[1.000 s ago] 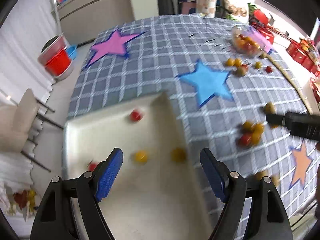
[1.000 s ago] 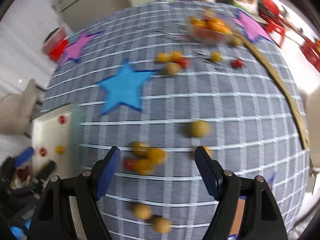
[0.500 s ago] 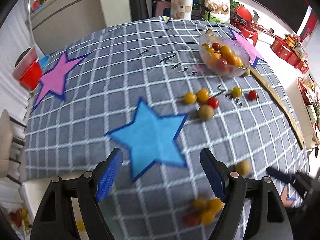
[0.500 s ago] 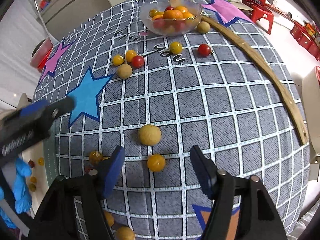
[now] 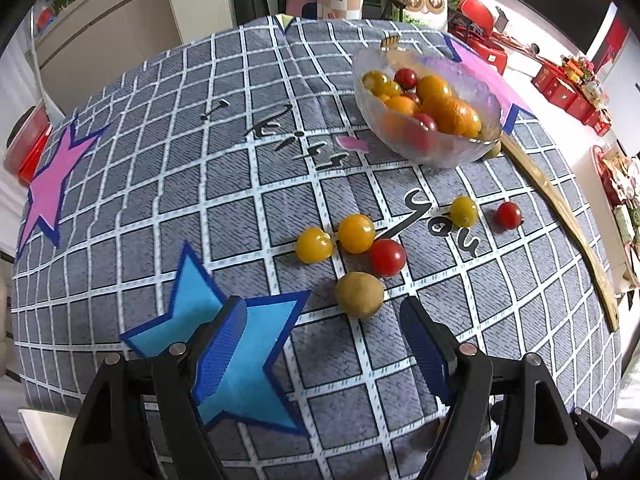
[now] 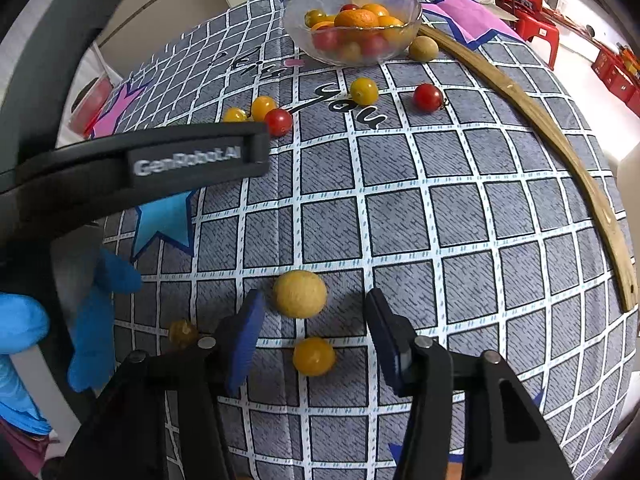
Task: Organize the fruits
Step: 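Grasp a brown round fruit with the left tool while the right grasps another, then carry both held brown fruits over the white tray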
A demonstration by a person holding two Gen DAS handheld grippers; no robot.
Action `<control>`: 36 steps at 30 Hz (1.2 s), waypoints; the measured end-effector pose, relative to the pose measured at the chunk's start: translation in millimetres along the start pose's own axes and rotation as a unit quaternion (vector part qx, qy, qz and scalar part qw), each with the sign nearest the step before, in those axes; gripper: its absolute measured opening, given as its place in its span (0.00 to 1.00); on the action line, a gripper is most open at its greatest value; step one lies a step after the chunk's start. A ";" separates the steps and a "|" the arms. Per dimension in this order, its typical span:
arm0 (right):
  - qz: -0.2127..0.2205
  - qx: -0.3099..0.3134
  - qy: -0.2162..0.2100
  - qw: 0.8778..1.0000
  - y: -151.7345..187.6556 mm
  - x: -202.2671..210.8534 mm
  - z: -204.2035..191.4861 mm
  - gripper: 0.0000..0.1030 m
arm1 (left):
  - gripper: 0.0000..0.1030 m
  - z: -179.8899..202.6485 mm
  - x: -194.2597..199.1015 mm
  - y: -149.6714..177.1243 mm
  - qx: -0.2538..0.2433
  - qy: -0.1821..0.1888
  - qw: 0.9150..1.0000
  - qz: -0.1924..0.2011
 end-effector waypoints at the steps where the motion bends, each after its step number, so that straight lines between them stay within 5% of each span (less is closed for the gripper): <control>1: 0.003 0.002 0.001 1.000 -1.5 -0.5 0.5 0.52 | 0.63 1.0 -3.3 0.0 -0.001 -0.001 1.000 -0.005; 6: 0.006 0.011 -0.003 1.000 -4.2 -3.6 -4.0 0.30 | 0.57 4.8 -8.4 -0.6 -0.005 -0.008 1.000 -0.005; 9: 0.005 0.009 -0.013 1.000 -7.9 -6.2 -6.6 0.30 | 0.45 7.2 -9.1 -3.9 -0.006 -0.006 1.000 -0.001; 11: 0.008 0.008 -0.020 1.000 -7.0 -3.9 -6.1 0.30 | 0.27 13.0 -9.4 -6.6 -0.010 -0.001 1.000 0.001; 22: 0.001 -0.024 -0.050 0.998 -1.2 12.2 13.7 0.30 | 0.26 3.7 20.7 13.3 -0.008 0.024 1.000 0.012; 36: -0.009 0.002 -0.045 0.999 28.8 47.6 0.1 0.30 | 0.26 -50.1 86.5 92.9 0.039 -0.008 0.999 0.027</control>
Point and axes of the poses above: each gripper's, at about its wrist camera, not at the fingertips, and x roughly against the way its jaws point, z to its right, y to its underside, the point moved 6 cm from there along -x, roughly the way its jaws point, and after that the axes turned 2 degrees about -z, right-handed, at the moved point
